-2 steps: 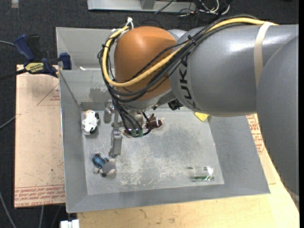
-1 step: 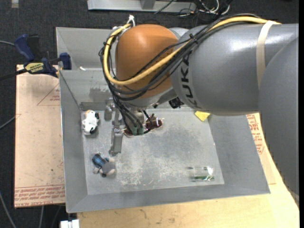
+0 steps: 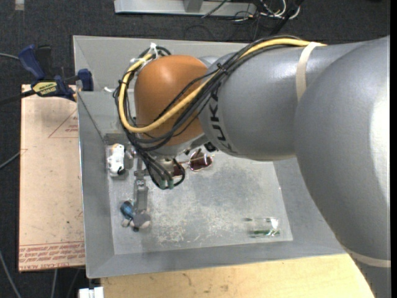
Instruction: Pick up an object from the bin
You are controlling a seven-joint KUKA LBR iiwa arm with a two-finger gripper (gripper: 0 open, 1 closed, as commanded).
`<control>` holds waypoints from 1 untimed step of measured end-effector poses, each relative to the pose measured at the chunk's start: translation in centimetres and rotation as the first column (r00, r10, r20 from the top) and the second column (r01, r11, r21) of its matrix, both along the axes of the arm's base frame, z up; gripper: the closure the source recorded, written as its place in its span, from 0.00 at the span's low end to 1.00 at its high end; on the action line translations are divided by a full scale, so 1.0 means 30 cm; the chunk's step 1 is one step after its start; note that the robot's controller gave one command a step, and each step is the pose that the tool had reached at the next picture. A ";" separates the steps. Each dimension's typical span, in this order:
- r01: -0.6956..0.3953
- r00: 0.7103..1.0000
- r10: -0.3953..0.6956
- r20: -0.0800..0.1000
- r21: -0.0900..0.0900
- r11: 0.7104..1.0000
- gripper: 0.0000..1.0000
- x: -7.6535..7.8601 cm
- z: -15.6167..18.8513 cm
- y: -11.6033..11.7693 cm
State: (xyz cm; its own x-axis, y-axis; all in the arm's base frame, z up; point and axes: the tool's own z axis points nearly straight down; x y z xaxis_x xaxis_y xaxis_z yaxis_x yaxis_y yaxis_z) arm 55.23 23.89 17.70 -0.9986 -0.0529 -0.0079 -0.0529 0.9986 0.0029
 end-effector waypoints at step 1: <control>-0.075 0.997 0.075 -0.015 -0.005 0.997 0.00 -0.065 -0.096 0.026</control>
Offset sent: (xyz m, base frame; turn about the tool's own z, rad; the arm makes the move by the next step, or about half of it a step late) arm -0.0688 -0.0130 -0.0906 -0.3977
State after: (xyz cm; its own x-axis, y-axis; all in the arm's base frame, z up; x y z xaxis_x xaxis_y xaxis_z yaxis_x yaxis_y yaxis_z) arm 53.27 24.66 14.81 -0.9917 -0.1280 0.0073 -0.1281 0.9918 -0.0016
